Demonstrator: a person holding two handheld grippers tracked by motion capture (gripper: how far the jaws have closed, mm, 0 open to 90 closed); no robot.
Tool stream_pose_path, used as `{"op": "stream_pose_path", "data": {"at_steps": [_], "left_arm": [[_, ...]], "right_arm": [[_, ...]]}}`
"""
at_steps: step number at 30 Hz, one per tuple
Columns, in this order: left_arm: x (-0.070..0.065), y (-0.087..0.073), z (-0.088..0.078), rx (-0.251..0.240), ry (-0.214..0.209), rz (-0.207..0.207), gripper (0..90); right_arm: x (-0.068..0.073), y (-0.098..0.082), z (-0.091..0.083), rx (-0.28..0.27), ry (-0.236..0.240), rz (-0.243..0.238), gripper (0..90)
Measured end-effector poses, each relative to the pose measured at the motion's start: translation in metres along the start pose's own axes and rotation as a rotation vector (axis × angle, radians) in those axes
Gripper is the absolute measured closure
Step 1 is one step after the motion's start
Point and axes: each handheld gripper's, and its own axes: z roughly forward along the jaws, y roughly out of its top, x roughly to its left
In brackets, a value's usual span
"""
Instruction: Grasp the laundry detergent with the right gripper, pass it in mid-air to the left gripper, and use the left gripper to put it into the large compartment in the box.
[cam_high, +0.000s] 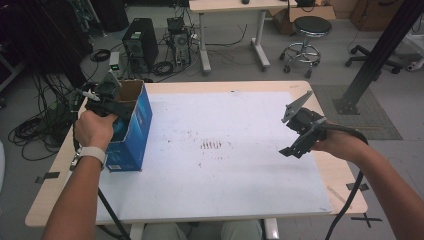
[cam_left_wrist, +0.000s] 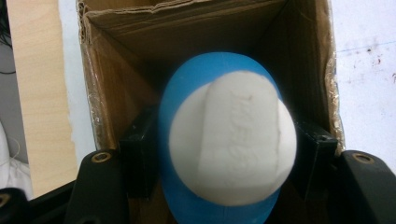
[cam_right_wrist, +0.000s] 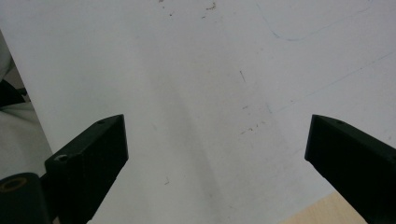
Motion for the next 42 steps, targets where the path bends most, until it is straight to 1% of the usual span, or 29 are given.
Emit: {"op": "stream_pose_path", "data": {"at_steps": [7,13,14,16,18,20,22,24,28,30,35,37,39,42], "left_arm": [[0.002,-0.001,0.001,0.000,-0.006,-0.010,38.0],[0.005,-0.004,0.001,-0.017,-0.015,-0.027,37.4],[0.005,-0.004,0.000,-0.026,-0.018,-0.032,36.2],[0.007,-0.005,-0.003,-0.027,-0.026,-0.043,32.0],[0.008,-0.006,-0.006,-0.036,-0.026,-0.052,31.2],[0.009,-0.007,-0.012,-0.049,-0.034,-0.059,30.5],[0.009,-0.006,-0.016,-0.054,-0.038,-0.060,27.7],[0.009,-0.006,-0.024,-0.066,-0.053,-0.058,25.9],[0.007,-0.005,-0.039,-0.084,-0.045,-0.052,23.0],[0.008,-0.004,-0.046,-0.093,-0.050,-0.053,21.0],[0.003,-0.003,-0.070,-0.118,-0.050,-0.018,18.0],[0.000,-0.003,-0.079,-0.133,-0.043,-0.007,16.9],[-0.005,-0.002,-0.089,-0.146,-0.035,0.017,16.4],[-0.012,-0.001,-0.102,-0.158,-0.036,0.047,15.2]], "right_arm": [[0.000,-0.002,-0.001,-0.002,-0.002,-0.001,5.7],[0.002,-0.003,-0.001,-0.006,-0.002,0.004,5.5],[0.002,-0.004,-0.001,-0.005,-0.002,0.005,5.5],[0.003,-0.004,-0.001,-0.006,-0.004,0.004,5.5],[0.003,-0.005,-0.003,-0.006,-0.005,0.005,5.5],[0.004,-0.005,-0.005,-0.010,-0.009,0.006,5.5],[0.005,-0.005,-0.007,-0.010,-0.010,0.006,5.5],[0.005,-0.005,-0.008,-0.010,-0.013,0.007,5.5],[0.007,-0.006,-0.012,-0.013,-0.020,0.007,5.5],[0.008,-0.006,-0.015,-0.015,-0.023,0.007,5.6],[0.010,-0.007,-0.021,-0.017,-0.033,0.008,5.6],[0.010,-0.007,-0.022,-0.019,-0.035,0.010,5.6],[0.011,-0.007,-0.024,-0.020,-0.035,0.009,5.6],[0.011,-0.005,-0.024,-0.019,-0.034,0.010,5.6]]}}
